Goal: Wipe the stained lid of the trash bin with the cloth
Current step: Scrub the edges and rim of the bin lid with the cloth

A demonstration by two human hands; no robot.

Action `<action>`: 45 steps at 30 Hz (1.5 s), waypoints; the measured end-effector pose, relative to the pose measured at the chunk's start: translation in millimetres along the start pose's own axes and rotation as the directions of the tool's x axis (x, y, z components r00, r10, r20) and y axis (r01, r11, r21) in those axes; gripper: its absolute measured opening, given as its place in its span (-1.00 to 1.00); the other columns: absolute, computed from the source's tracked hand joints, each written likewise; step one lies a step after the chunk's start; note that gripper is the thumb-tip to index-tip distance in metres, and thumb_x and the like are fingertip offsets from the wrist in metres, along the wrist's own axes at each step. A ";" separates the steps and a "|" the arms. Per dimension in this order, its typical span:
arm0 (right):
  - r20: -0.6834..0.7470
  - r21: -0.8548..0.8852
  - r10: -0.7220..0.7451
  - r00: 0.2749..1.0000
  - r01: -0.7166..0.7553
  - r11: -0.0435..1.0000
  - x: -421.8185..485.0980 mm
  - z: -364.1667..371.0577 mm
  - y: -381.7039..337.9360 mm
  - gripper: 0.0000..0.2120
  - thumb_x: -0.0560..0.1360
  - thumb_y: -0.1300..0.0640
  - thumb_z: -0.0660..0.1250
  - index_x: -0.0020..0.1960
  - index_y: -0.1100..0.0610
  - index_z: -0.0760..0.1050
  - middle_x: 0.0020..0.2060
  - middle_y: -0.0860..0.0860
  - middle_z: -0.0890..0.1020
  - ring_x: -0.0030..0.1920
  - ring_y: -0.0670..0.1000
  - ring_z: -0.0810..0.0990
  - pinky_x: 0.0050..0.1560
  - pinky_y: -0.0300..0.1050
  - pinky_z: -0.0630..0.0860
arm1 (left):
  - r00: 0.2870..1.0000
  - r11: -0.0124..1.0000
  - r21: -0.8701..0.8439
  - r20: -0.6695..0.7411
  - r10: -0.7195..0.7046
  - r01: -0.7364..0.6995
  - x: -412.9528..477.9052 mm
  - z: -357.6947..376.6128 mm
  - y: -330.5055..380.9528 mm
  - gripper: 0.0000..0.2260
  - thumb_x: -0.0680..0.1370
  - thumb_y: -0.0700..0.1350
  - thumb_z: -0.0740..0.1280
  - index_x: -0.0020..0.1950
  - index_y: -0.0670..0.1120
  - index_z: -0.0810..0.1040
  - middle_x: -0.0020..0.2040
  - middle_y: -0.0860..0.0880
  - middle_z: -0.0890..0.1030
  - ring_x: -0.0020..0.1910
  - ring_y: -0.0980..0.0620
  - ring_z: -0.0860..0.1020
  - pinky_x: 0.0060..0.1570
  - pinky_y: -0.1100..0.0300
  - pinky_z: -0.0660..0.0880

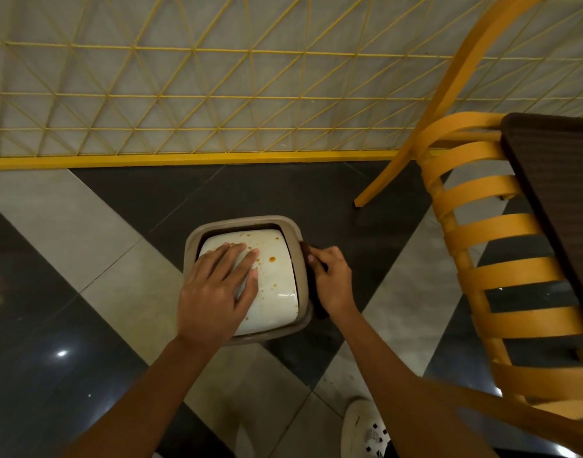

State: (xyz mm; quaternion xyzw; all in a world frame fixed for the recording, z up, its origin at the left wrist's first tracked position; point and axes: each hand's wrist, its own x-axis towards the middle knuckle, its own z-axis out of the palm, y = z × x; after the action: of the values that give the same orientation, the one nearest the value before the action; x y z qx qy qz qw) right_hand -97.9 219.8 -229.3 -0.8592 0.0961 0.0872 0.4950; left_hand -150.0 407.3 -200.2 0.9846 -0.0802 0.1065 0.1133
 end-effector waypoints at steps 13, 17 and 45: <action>0.192 -0.156 -0.064 0.979 0.095 0.983 53.6 -6.6 -39.6 -0.73 0.56 0.23 0.16 0.21 0.19 0.49 0.04 0.11 0.47 0.05 0.01 0.45 0.06 -0.32 0.27 | 1.000 1.000 -0.006 -0.012 -0.011 0.011 0.7 -1.6 1.2 -0.61 0.57 0.07 0.09 0.26 -0.08 0.51 0.20 -0.09 0.58 0.20 -0.08 0.50 0.26 0.12 0.28; 0.155 -0.132 -0.120 0.981 0.141 0.981 31.0 -15.6 -25.9 -0.73 0.55 0.25 0.17 0.21 0.17 0.49 -0.05 0.02 0.44 -0.04 -0.09 0.42 -0.13 -0.49 0.31 | 1.000 1.000 -0.006 -0.010 -0.013 0.013 0.4 -1.4 1.2 -0.60 0.57 0.08 0.09 0.26 -0.08 0.51 0.20 -0.09 0.58 0.20 -0.09 0.51 0.24 0.10 0.31; 0.254 -0.253 -0.245 0.936 0.309 0.917 22.9 -23.6 -42.8 -0.71 0.54 0.30 0.16 0.18 0.12 0.53 0.15 0.07 0.54 0.17 0.03 0.45 0.22 -0.21 0.33 | 1.000 1.000 -0.025 -0.002 0.003 -0.003 -0.9 1.6 -0.7 -0.60 0.57 0.08 0.09 0.27 -0.08 0.51 0.21 -0.09 0.57 0.21 -0.09 0.51 0.21 -0.01 0.45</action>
State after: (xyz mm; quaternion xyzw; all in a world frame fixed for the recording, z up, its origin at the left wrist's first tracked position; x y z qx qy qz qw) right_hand -63.8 218.6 -187.5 -0.9122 -0.0955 0.1220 0.3792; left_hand -150.5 407.8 -202.1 0.9829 -0.0827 0.1066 0.1257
